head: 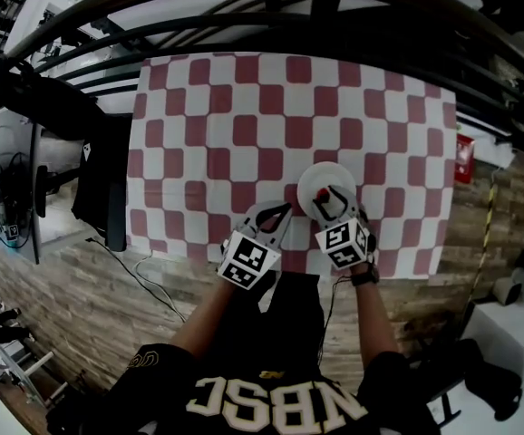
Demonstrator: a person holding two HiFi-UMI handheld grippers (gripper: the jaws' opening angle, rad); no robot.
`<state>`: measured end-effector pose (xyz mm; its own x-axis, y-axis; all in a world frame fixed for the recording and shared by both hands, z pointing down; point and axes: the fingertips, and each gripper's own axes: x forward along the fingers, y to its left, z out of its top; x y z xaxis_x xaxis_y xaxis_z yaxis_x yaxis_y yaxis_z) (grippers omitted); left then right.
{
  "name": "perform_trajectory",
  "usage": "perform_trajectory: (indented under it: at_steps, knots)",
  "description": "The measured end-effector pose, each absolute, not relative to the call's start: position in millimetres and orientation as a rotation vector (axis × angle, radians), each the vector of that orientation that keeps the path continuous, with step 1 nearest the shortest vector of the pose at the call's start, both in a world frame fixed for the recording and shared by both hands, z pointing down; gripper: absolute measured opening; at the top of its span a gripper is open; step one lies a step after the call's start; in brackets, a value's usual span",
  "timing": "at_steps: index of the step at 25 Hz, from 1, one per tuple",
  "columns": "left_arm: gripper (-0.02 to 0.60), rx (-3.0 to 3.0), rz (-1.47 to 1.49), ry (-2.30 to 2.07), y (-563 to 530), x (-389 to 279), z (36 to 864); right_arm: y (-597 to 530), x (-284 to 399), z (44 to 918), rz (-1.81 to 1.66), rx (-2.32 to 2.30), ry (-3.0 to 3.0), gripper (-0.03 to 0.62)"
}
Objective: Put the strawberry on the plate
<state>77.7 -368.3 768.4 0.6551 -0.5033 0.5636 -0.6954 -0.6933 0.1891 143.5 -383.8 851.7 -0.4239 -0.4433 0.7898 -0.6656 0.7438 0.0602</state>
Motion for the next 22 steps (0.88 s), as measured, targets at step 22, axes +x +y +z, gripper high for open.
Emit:
perform_trajectory:
  at_steps: [22]
  knots:
    - [0.012,2.698,0.198,-1.099,-384.9,89.7,545.7,-364.0,180.0,574.8,0.539,1.716,-2.415,0.194]
